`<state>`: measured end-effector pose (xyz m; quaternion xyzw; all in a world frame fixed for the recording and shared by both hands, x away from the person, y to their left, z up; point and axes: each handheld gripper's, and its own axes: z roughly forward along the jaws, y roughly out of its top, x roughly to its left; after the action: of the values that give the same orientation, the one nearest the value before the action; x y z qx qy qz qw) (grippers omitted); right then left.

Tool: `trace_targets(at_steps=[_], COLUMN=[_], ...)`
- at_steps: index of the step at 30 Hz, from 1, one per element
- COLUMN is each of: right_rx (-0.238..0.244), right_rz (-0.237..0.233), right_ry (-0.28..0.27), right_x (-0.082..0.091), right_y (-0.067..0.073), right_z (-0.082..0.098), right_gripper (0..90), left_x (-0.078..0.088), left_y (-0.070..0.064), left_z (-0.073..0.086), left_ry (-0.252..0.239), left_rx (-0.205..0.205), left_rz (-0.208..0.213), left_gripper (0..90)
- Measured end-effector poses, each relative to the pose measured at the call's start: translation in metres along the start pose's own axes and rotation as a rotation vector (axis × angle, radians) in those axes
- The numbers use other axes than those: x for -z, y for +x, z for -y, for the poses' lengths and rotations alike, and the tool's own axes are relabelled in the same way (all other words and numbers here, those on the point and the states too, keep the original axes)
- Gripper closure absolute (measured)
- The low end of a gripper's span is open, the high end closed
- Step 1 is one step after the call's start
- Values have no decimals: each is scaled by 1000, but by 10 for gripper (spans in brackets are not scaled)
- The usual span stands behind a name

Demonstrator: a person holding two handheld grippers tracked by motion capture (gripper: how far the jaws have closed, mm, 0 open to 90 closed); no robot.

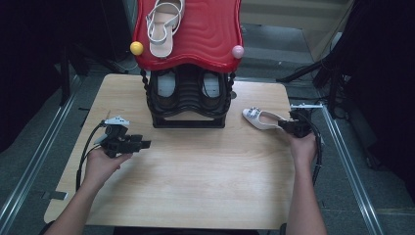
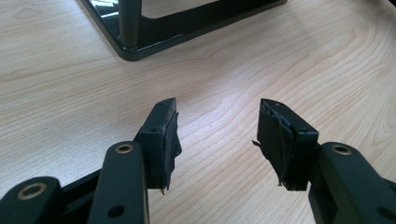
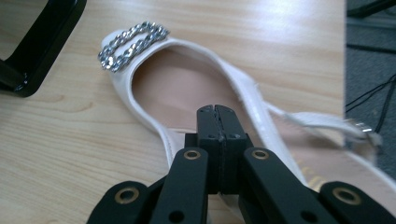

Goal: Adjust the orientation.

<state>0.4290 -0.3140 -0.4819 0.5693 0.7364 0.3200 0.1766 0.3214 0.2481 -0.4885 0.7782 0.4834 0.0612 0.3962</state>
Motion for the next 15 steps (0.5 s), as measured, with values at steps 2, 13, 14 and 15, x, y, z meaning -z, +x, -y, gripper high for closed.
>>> trace_targets(at_steps=[2, 13, 14, 15], right_rx=[-2, -14, -23, -22], right_rz=[-7, -20, -15, -16], right_ry=[17, 52, 55, 55], right_x=[-2, -1, -1, 0], right_y=[2, 17, 19, 21], right_z=[1, 3, 3, 4], right_gripper=[900, 900, 900, 900], left_x=[0, -1, -1, -1], left_y=[0, 1, 1, 2], left_z=[0, 0, 0, 0], left_ry=[1, -1, -2, -1], left_rx=[-1, 5, 5, 7], left_rz=[-1, -3, -2, 1], left_gripper=[483, 482, 482, 482])
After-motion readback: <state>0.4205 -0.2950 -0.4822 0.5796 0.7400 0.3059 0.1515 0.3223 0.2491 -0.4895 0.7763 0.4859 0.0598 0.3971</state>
